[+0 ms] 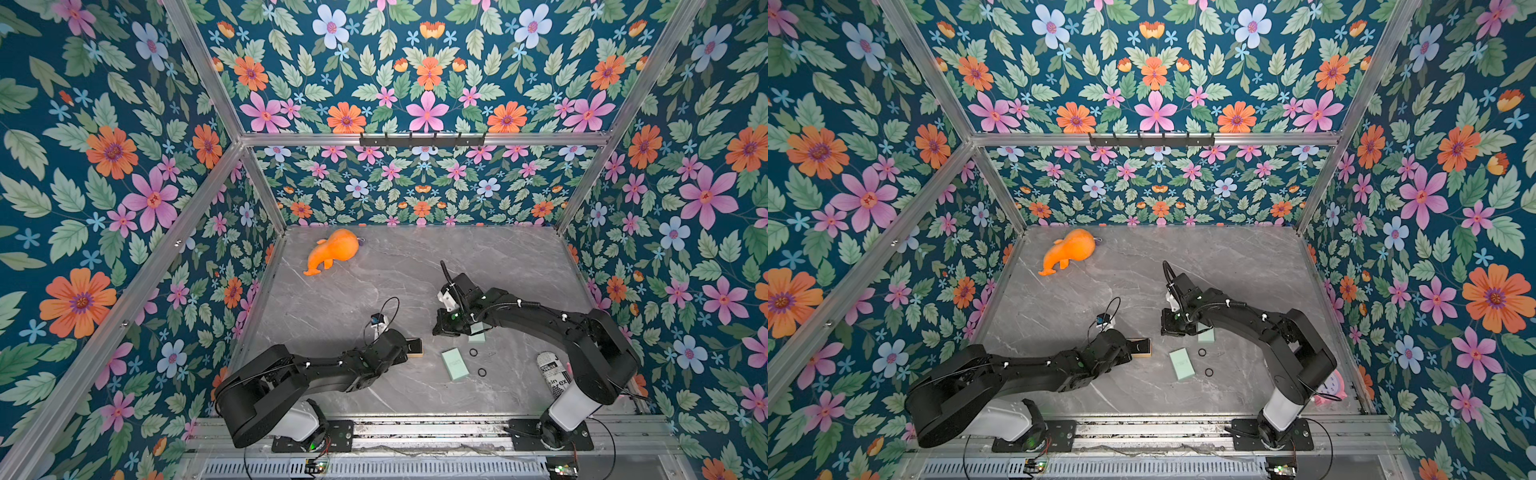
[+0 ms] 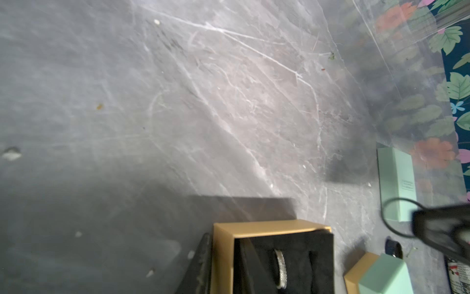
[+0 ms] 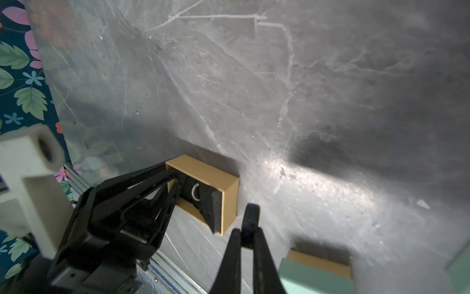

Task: Take the rings out of the lift-off lid box
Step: Place the ring at the center of the board.

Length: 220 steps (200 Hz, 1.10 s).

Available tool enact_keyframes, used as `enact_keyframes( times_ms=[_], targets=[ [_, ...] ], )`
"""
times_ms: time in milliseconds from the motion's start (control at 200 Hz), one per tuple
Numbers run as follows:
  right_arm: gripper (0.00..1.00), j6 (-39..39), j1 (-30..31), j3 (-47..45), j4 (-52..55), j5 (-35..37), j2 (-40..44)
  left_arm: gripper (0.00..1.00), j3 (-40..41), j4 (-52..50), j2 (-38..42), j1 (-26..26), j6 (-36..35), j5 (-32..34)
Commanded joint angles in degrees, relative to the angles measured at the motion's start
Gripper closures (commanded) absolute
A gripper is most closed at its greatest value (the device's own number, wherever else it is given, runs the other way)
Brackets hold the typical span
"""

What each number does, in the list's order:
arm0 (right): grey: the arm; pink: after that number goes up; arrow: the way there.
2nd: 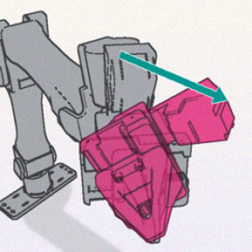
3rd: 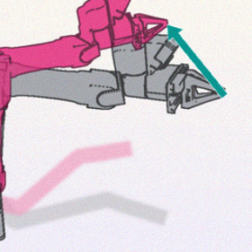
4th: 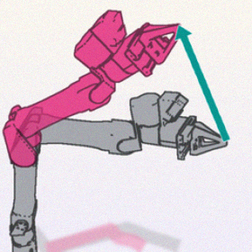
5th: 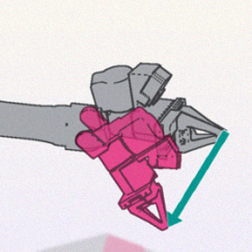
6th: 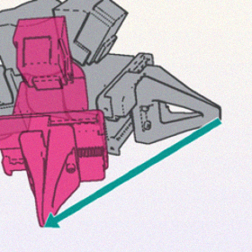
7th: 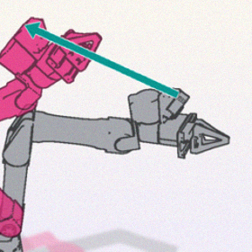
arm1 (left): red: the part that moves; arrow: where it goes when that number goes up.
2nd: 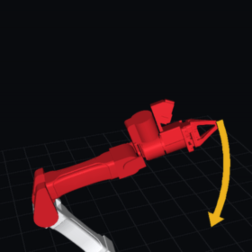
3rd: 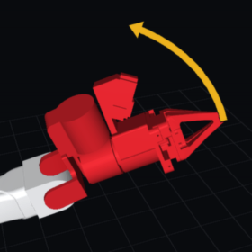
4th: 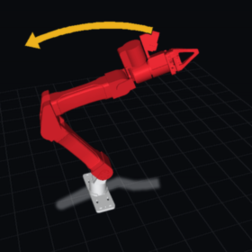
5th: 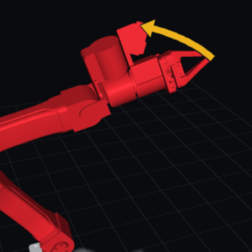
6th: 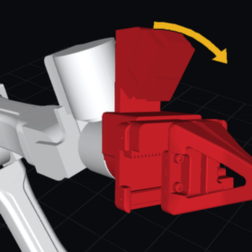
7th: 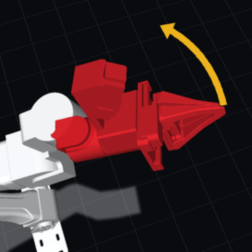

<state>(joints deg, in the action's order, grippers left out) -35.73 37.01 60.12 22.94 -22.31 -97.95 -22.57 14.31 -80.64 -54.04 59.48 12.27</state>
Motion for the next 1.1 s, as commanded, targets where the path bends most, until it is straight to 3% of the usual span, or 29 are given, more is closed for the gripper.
enact_keyframes(
  times_ms=[0, 270, 560, 680, 920, 1095],
  targets=[
    [0.97, 1.2, -0.9, 0.2, -0.7, -2.7, -2.3, 0.77, 1.1, -9.7, 0.5, -0.1, 1.7, 0.2],
    [0.94, 1.5, -1.4, 0.9, 0.6, -0.8, -4.5, 0.77, 2.7, -11.1, 4.4, -0.8, 6.2, 3.5],
    [0.67, 3.5, -1.4, 2.3, 7.1, 7.0, -3.0, 0.76, 2.0, -11.8, 5.3, -2.6, 9.8, 6.4],
    [0.63, 4.0, 0.8, 3.8, 10.9, 12.3, -0.6, 0.76, 1.7, -11.8, 4.9, -3.2, 10.7, 7.3],
    [0.62, 2.0, 10.4, 8.0, 11.3, 11.5, 1.5, 0.76, 1.6, -10.9, 5.6, -4.1, 12.9, 8.8],
    [0.67, -0.4, 12.5, 8.9, 8.4, 8.2, 0.0, 0.77, 2.5, -10.7, 7.4, -4.4, 14.0, 9.9]
  ],
)
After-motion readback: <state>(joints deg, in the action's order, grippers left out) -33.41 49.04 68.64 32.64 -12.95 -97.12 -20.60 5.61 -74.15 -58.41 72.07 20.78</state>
